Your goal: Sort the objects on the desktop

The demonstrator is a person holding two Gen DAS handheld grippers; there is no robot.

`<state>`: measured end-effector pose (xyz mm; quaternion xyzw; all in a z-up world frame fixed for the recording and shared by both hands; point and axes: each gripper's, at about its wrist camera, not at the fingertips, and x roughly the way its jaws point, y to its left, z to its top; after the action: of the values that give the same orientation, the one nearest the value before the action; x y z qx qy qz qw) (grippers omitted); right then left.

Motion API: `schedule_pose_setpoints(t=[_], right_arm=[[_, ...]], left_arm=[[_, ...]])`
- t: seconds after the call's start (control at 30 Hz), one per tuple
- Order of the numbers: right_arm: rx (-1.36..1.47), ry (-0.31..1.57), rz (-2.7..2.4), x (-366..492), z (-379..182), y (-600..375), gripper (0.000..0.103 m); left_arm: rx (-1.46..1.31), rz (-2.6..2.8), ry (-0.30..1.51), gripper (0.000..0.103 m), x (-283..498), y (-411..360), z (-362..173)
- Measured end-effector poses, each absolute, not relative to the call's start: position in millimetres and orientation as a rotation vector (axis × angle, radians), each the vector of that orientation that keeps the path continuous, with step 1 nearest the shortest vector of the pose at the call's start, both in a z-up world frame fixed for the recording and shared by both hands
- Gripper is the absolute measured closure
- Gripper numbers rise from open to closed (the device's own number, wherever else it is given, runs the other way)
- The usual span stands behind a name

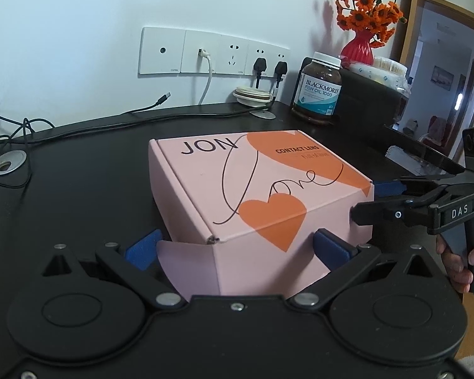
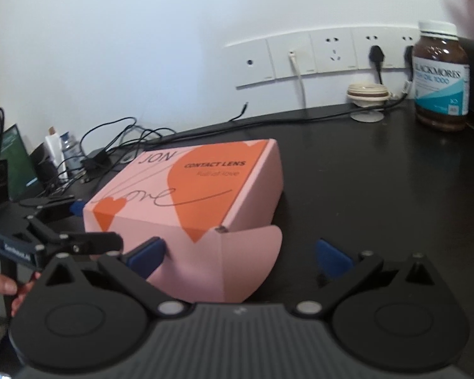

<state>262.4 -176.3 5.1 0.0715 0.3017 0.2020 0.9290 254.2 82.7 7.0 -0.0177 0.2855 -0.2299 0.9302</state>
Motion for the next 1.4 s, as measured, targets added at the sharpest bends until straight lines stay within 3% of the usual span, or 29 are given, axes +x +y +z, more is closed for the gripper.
schedule_pose_setpoints(t=[1.4], right_arm=[[0.186, 0.606, 0.463, 295.8, 8.8, -166.8, 0.001]], left_arm=[[-0.022, -0.339, 0.553, 0.0, 267.4, 80.5, 10.2]])
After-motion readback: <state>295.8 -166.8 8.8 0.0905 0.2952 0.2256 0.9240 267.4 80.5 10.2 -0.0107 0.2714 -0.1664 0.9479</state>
